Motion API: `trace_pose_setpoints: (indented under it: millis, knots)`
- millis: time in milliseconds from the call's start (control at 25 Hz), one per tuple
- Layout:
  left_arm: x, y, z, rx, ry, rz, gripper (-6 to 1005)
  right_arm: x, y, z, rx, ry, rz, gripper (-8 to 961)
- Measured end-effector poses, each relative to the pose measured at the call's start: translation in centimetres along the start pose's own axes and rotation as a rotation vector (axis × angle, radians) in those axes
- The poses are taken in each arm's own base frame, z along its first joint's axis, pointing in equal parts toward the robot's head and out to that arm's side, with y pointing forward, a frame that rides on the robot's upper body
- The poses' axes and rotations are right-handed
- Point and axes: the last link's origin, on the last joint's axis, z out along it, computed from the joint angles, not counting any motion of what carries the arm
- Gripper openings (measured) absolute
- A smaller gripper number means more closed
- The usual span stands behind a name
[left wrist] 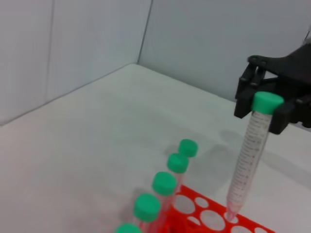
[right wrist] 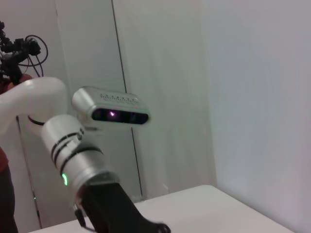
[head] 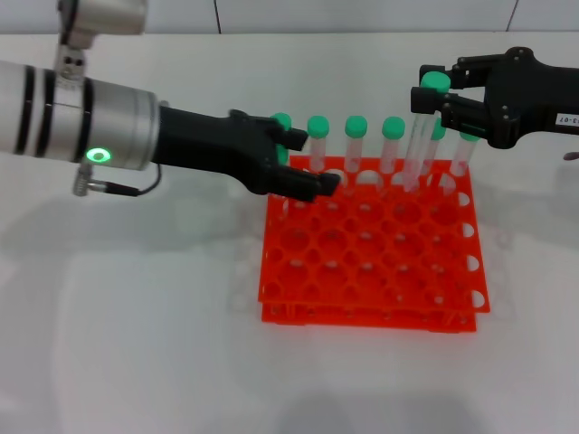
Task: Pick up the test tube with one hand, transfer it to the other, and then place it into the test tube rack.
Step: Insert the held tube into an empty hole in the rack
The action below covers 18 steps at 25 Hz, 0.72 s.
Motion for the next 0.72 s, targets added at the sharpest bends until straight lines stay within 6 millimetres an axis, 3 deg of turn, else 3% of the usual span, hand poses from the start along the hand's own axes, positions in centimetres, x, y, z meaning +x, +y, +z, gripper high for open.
trace_pose_setpoints:
  millis: [440,720]
  knots:
    - [0.1,0.5,-6.3,0.052,-0.046,-0.117,888,0.4,0.1,0.0,0.003,-0.001,0.014,266]
    - [-2.0,0.7,-7.9,0.083,-0.182,-0.176,888,0.8,0.3,0.0,0.002,-0.018,0.035,267]
